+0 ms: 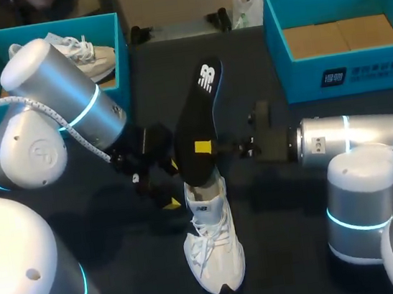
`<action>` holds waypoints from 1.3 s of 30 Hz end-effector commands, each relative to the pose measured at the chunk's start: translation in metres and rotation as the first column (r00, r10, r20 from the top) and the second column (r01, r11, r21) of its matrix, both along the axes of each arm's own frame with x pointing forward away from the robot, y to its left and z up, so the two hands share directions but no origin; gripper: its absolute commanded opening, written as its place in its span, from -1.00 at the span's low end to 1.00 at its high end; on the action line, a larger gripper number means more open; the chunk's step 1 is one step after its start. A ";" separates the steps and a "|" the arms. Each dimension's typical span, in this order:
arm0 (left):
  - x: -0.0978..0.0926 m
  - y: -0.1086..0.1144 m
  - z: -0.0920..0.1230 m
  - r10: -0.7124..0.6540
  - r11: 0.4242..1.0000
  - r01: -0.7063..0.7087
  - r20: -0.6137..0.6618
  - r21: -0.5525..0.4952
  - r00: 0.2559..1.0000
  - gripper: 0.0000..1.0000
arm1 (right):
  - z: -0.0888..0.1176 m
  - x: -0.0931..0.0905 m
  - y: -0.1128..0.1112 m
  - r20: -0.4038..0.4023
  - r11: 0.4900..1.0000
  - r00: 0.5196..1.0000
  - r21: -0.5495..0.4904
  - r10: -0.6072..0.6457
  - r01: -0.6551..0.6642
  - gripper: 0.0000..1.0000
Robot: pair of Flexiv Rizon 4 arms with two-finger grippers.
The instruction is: Take the shoe out of the shoebox, open the shoe tongue, remove and reinsert the insole, then place the shoe into the shoebox
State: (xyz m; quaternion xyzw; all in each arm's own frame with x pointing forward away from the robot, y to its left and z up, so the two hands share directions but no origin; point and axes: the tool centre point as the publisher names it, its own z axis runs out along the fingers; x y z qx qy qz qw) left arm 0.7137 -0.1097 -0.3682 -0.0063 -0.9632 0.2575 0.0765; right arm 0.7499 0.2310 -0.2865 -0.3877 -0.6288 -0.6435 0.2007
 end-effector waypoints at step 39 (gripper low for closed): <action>-0.001 -0.005 -0.002 -0.006 1.000 0.006 -0.015 0.019 1.000 1.00 | -0.005 0.013 0.001 0.150 0.998 0.986 -0.016 0.070 -0.069 -1.00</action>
